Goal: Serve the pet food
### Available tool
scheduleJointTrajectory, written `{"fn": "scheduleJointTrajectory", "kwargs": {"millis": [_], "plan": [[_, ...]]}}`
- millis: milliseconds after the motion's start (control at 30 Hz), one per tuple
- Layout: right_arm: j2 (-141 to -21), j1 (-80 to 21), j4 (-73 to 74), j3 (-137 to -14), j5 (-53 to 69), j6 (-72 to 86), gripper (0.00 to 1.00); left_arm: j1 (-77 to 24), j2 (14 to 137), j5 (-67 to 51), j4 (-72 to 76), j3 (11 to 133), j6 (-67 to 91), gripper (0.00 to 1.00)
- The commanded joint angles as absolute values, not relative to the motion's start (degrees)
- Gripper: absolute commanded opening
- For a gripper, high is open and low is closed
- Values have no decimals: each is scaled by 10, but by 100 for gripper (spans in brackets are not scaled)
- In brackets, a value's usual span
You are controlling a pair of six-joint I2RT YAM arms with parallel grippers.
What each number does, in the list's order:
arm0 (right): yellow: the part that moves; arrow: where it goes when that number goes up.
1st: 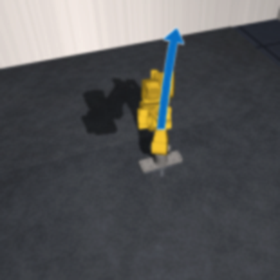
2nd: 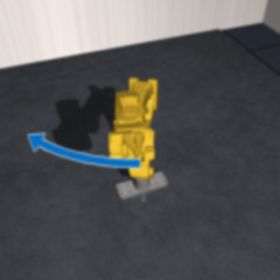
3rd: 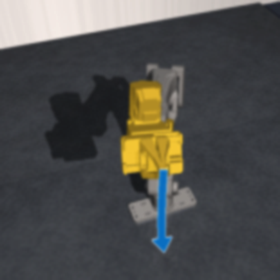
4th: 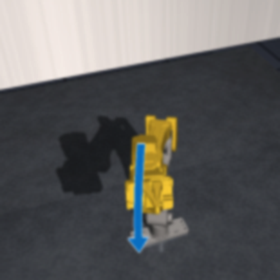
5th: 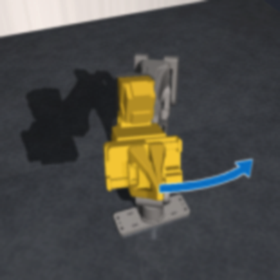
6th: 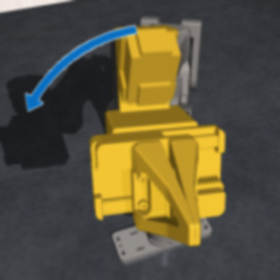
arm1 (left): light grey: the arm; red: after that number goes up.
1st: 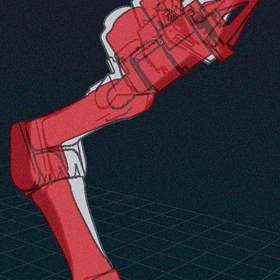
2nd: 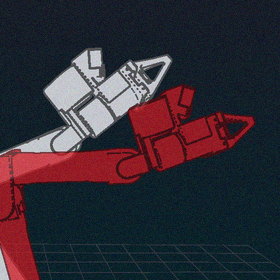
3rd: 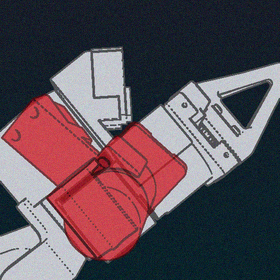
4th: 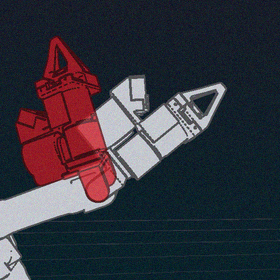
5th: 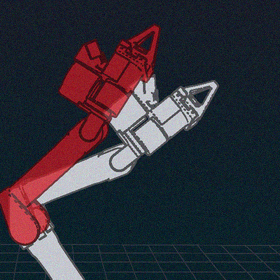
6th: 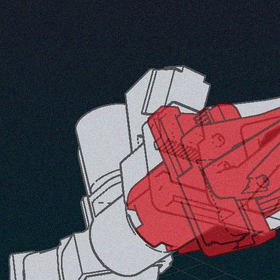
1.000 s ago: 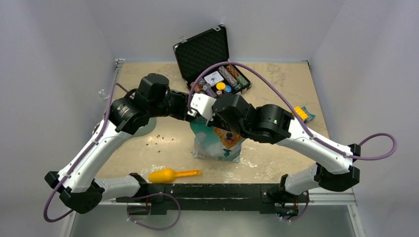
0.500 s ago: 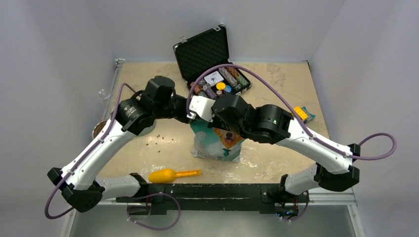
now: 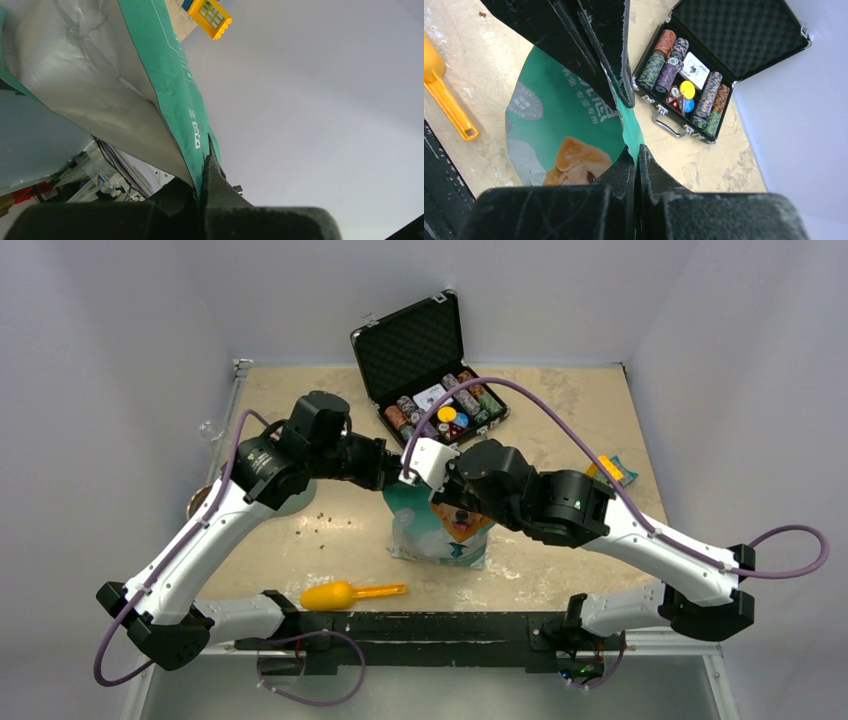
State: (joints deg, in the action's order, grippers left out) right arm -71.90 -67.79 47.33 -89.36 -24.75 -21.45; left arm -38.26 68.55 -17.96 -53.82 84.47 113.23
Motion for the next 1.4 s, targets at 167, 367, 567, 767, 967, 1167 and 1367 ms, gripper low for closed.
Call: {"fn": "scheduleJointTrajectory", "kwargs": {"millis": [167,367,567,767,967,1167,1367], "plan": [[-664,-638,521,-891,-349,-230,11,-358,655,-143,-565,881,1125,0],[-663,-634,533,-905,-337,-217,0,-358,647,-140,-565,873,1133,0],[-669,-616,559,-923,-336,-167,0,-359,641,-132,-570,872,1138,0],[-650,-624,546,-908,-280,-172,0,-394,653,-120,-500,856,1145,0],[-666,-642,532,-944,-263,-193,0,-453,715,-124,-498,897,1144,42],[-673,-655,533,-960,-256,-215,0,-458,756,-129,-483,928,1131,40],[-677,-655,524,-956,-255,-215,0,-460,755,-120,-460,900,1122,18]]}}
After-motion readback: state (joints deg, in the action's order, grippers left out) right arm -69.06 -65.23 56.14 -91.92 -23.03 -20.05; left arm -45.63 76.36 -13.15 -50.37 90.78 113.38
